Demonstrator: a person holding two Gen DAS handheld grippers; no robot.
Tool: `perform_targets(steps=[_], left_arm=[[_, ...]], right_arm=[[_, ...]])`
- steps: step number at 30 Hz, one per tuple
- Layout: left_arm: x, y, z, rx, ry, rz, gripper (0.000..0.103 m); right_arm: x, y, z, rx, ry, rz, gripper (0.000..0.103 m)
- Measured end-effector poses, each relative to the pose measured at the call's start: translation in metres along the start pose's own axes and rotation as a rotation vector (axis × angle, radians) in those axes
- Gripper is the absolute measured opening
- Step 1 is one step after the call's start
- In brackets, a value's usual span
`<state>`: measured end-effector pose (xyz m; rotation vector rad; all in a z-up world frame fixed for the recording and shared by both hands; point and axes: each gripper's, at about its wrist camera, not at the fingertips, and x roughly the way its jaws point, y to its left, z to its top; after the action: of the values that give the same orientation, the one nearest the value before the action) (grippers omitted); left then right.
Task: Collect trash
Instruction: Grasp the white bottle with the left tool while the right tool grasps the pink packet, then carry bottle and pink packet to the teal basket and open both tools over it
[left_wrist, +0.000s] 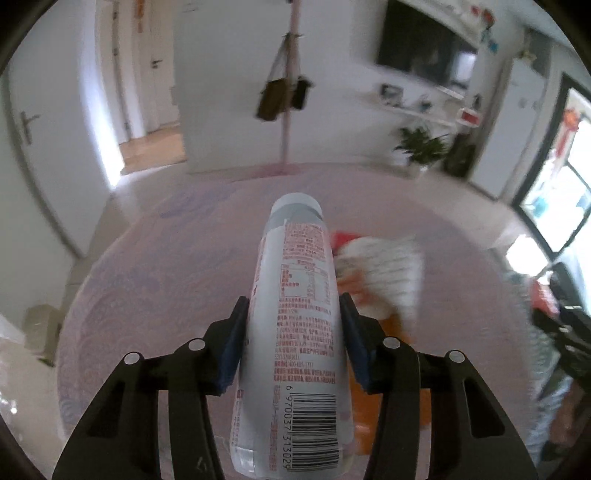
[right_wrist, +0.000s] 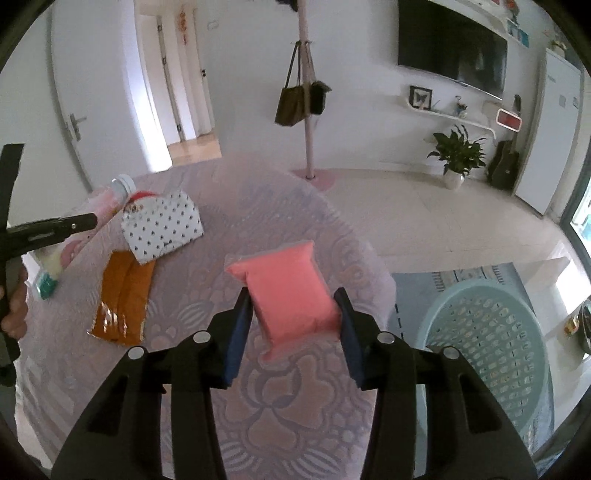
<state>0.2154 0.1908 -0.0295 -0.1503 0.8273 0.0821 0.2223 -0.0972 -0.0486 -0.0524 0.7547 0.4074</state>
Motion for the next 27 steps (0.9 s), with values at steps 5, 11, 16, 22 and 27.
perform_targets(steps=[5, 11, 16, 22, 27], left_arm=[[-0.032, -0.044, 0.010, 0.066, -0.076, -0.062, 0.047], [-0.048, -0.120, 0.015, 0.156, -0.128, -0.149, 0.047], [-0.040, -0.179, 0.014, 0.243, -0.110, -0.213, 0.047], [-0.017, -0.248, 0.008, 0.327, -0.063, -0.305, 0.047], [0.013, -0.297, -0.007, 0.358, -0.005, -0.374, 0.047]], right_arm=[[-0.025, -0.020, 0.004, 0.035, -0.059, -0.027, 0.041], [-0.054, -0.058, 0.003, 0.094, -0.118, -0.076, 0.041], [-0.076, -0.101, -0.003, 0.159, -0.147, -0.141, 0.041], [-0.083, -0.168, -0.024, 0.315, -0.128, -0.205, 0.041], [-0.079, -0.206, -0.044, 0.411, -0.094, -0.249, 0.041]])
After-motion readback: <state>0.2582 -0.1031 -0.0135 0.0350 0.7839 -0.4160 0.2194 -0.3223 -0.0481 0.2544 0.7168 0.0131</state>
